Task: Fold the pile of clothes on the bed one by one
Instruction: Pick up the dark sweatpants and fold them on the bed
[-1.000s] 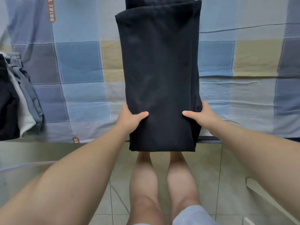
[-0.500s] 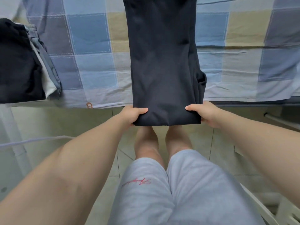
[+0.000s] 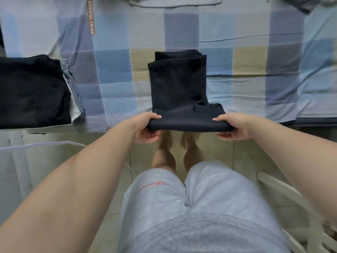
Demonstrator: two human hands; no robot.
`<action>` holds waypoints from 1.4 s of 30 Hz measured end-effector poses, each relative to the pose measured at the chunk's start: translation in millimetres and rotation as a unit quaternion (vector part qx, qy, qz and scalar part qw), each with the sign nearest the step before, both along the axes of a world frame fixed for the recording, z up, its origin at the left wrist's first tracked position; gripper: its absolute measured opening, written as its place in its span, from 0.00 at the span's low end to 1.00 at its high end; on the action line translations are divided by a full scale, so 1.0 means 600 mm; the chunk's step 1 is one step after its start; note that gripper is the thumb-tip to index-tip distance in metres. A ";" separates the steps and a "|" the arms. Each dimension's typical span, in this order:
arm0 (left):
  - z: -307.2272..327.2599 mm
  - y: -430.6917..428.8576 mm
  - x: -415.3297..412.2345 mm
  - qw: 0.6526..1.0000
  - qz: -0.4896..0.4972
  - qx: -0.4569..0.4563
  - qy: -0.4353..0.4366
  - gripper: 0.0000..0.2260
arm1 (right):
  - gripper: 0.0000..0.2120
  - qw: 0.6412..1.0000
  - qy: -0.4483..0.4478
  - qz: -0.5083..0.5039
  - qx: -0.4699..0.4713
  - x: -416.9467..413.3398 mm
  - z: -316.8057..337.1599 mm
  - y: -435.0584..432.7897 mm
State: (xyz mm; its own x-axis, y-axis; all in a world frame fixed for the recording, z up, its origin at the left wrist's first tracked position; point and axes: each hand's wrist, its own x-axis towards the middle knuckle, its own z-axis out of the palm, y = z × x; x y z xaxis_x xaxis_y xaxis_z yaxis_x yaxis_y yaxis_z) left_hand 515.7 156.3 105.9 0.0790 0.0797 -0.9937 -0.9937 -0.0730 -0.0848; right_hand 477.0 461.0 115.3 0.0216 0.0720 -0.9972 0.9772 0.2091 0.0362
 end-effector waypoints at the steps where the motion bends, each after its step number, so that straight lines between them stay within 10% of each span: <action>1: -0.005 -0.004 -0.023 0.999 0.046 0.006 0.005 0.09 | 0.12 1.000 0.005 -0.022 0.004 -0.025 -0.002 -0.005; 11: -0.098 -0.003 -0.242 0.957 0.233 0.003 0.173 0.13 | 0.03 0.960 0.143 -0.242 -0.006 -0.270 -0.113 -0.083; 15: -0.173 0.043 -0.247 0.930 0.038 -0.102 0.350 0.19 | 0.19 0.951 0.298 -0.075 0.028 -0.269 -0.201 -0.111; 18: -0.268 0.069 -0.206 0.797 -0.387 -0.219 0.409 0.30 | 0.31 0.842 0.403 0.344 0.105 -0.227 -0.285 -0.121; 20: -0.327 0.077 -0.188 0.710 -0.496 -0.272 0.420 0.34 | 0.35 0.756 0.421 0.478 0.149 -0.208 -0.339 -0.125; 28: -0.486 0.066 -0.195 0.569 -0.521 -0.398 0.496 0.39 | 0.41 0.646 0.548 0.470 0.249 -0.197 -0.506 -0.104; 32: -0.465 0.065 -0.207 0.592 -0.534 -0.374 0.473 0.39 | 0.41 0.678 0.528 0.462 0.220 -0.207 -0.486 -0.110; 37: -0.393 0.073 -0.202 0.655 -0.462 -0.396 0.447 0.41 | 0.47 0.826 0.481 0.279 0.090 -0.210 -0.416 -0.089; 42: -0.378 0.043 -0.171 0.861 -0.122 -0.379 0.316 0.42 | 0.35 0.917 0.362 0.150 0.082 -0.209 -0.405 -0.045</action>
